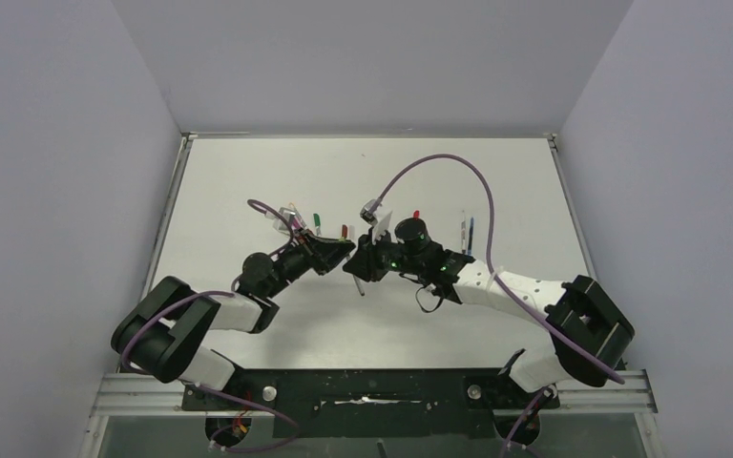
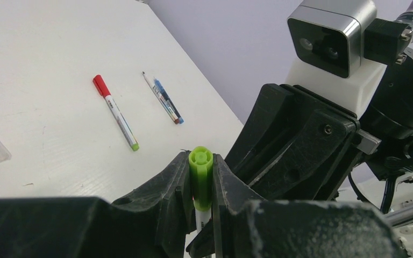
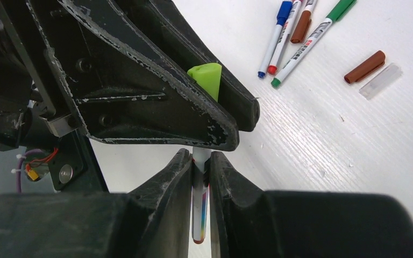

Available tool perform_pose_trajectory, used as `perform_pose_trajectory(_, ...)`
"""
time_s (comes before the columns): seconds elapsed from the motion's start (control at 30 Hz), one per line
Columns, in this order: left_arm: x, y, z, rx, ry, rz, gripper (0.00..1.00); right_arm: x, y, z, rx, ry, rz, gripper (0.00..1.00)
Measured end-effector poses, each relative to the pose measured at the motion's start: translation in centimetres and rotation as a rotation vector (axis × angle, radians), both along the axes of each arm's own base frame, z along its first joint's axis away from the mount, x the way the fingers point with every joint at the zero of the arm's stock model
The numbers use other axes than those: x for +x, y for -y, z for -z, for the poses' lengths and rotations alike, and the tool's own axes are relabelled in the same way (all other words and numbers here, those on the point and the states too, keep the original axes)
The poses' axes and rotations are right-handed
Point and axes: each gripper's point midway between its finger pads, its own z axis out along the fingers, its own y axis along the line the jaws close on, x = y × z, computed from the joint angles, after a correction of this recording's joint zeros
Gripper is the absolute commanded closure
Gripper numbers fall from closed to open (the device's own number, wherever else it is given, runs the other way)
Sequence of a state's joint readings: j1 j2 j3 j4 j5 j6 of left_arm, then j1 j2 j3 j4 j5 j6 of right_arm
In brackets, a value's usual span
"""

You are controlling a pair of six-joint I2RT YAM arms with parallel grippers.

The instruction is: Open the pen caps

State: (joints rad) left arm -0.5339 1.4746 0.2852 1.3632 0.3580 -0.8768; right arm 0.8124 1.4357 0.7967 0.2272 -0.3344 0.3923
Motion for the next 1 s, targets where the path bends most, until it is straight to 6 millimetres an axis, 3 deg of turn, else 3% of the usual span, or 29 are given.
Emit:
perform_pose_trajectory(0.37,-1.0,-0.4,0.3,0.01,0.004,0.026,0.93,-1.5,-1.1,0.4,-0.019,-0.023,0.072,1.0)
perform_pose_trajectory(0.8,-3.9,1.1,0.2,0.001,-0.019,0.181,0.93,-4.6,1.2,0.5,-0.019,-0.032,0.185,1.0)
perform_pose_trajectory(1.0,-0.5,-1.3,-1.1,-0.034,0.018,-0.001,0.93,-10.5,3.3,5.5,-0.194,-0.153,0.074,1.0)
